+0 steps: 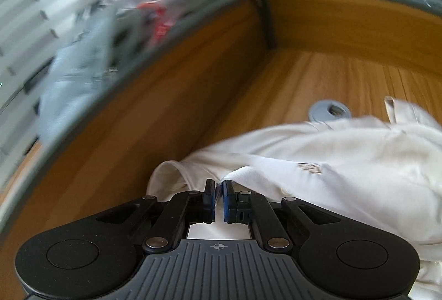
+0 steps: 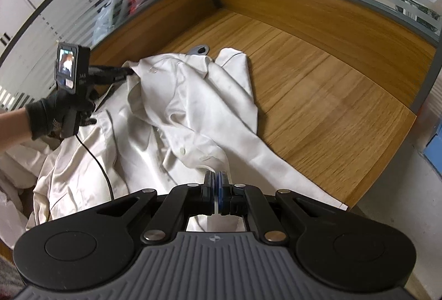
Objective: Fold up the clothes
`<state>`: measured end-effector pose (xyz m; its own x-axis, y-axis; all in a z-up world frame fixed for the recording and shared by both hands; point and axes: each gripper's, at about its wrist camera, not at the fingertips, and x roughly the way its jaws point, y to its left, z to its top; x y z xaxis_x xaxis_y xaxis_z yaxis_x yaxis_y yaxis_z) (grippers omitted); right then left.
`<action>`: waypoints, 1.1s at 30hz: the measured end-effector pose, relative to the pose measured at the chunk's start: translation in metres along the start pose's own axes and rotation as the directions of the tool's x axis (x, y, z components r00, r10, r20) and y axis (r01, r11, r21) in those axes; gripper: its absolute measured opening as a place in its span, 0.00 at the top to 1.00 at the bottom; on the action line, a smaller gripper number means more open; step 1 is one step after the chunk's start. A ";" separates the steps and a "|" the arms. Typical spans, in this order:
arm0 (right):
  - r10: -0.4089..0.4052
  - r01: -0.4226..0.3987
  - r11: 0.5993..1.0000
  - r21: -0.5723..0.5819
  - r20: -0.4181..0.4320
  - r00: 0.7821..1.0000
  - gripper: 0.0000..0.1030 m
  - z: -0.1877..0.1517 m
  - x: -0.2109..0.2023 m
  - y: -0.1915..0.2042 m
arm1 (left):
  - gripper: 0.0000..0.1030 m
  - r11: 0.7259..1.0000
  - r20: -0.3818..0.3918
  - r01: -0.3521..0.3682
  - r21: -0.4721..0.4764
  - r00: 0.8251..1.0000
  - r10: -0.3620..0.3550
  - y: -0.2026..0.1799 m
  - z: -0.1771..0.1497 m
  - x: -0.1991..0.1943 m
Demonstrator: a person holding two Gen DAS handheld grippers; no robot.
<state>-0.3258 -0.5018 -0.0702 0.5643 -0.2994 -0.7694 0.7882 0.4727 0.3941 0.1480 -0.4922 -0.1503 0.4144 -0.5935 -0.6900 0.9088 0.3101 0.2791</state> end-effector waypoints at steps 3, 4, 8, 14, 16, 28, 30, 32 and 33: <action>0.032 -0.032 0.999 -0.023 -0.012 0.999 0.97 -0.002 -0.010 0.008 | 0.93 0.999 0.019 -0.023 -0.050 1.000 0.024 0.020 -0.001 -0.020; 0.046 -0.046 0.998 -0.030 -0.018 0.999 0.97 -0.003 -0.014 0.011 | 0.93 0.997 0.024 -0.030 -0.065 0.999 0.032 0.027 -0.002 -0.028; 0.101 -0.105 0.991 -0.077 -0.062 0.993 0.97 -0.010 -0.027 0.030 | 0.93 0.992 0.029 -0.051 -0.115 0.998 0.055 0.050 -0.011 -0.054; 0.137 -0.170 0.967 -0.188 -0.177 0.975 0.97 -0.037 -0.030 0.065 | 0.93 0.989 -0.032 -0.087 -0.123 0.996 0.084 0.060 -0.042 -0.063; 0.143 -0.194 0.953 -0.233 -0.221 0.965 0.97 -0.047 -0.025 0.078 | 0.92 0.987 -0.053 -0.099 -0.123 0.994 0.093 0.063 -0.053 -0.065; 0.197 -0.316 0.882 -0.351 -0.335 0.921 0.81 -0.082 -0.017 0.121 | 0.76 0.979 -0.135 -0.112 -0.169 0.987 0.089 0.071 -0.106 -0.095; 0.187 -0.295 0.886 -0.358 -0.306 0.933 0.73 -0.079 -0.023 0.116 | 0.68 0.977 -0.135 -0.097 -0.188 0.988 0.072 0.069 -0.112 -0.105; 0.172 -0.270 0.893 -0.361 -0.279 0.945 0.72 -0.072 -0.026 0.107 | 0.63 0.975 -0.122 -0.070 -0.213 0.992 0.045 0.062 -0.115 -0.120; 0.162 -0.254 0.897 -0.361 -0.266 0.950 0.70 -0.067 -0.027 0.101 | 0.60 0.973 -0.114 -0.055 -0.224 0.993 0.030 0.057 -0.116 -0.128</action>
<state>-0.2779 -0.3902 -0.0432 0.5990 0.0125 -0.8006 0.4746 0.7997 0.3676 0.1413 -0.3120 -0.1234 0.4334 -0.4954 -0.7529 0.8506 0.5009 0.1601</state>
